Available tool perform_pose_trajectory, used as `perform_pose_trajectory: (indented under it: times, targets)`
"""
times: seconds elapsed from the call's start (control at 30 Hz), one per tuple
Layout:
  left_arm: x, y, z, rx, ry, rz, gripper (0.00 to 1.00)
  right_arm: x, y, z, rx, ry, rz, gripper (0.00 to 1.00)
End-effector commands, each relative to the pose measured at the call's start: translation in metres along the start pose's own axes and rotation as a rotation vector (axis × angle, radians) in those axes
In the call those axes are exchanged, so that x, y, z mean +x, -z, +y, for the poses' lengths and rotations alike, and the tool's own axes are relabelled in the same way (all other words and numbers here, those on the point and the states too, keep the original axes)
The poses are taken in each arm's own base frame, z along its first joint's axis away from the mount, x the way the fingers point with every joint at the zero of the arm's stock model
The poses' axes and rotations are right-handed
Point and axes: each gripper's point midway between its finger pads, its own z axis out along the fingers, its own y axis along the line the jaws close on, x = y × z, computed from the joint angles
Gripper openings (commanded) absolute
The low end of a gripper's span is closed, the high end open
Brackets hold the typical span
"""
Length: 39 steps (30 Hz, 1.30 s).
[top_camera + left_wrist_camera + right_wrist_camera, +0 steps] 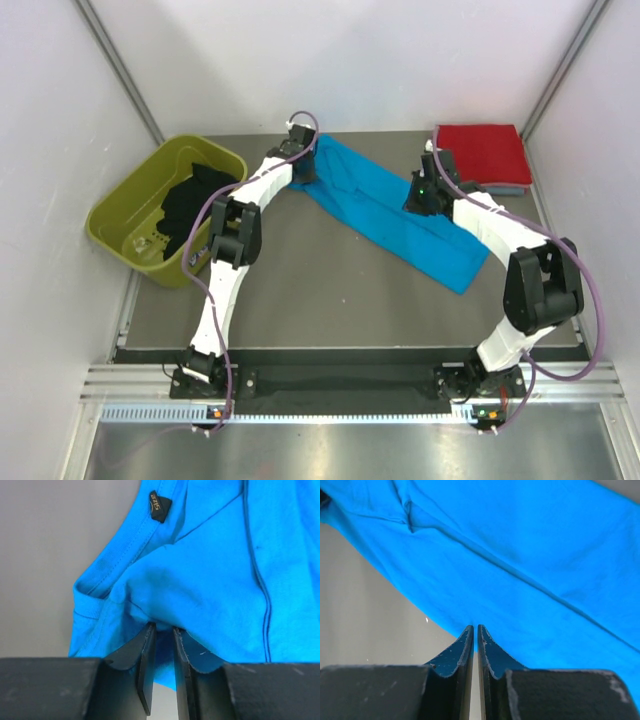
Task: Fold and stack the t-shirts
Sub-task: Fold the tshirt
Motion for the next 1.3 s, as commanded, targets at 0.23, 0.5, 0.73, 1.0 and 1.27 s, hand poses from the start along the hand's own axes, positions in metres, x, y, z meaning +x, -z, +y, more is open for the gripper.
perform_pose_trajectory:
  times: [0.23, 0.5, 0.73, 1.0, 1.27]
  targets:
    - [-0.102, 0.078, -0.027, 0.148, -0.056, -0.279, 0.28, -0.024, 0.011, -0.008, 0.003, 0.000, -0.051, 0.08]
    - [-0.083, 0.109, 0.012, -0.001, -0.177, -0.203, 0.29, -0.012, 0.036, -0.003, -0.050, -0.020, -0.046, 0.09]
    - [-0.053, 0.138, -0.010, 0.149, -0.136, -0.112, 0.28, -0.009, 0.059, -0.007, -0.045, -0.017, -0.068, 0.10]
    - [0.013, 0.184, -0.075, 0.333, -0.014, -0.046, 0.31, 0.010, 0.063, -0.071, 0.186, -0.075, -0.030, 0.15]
    - [-0.005, 0.142, -0.025, 0.136, 0.084, -0.072, 0.35, 0.049, 0.062, -0.106, 0.299, -0.144, 0.048, 0.18]
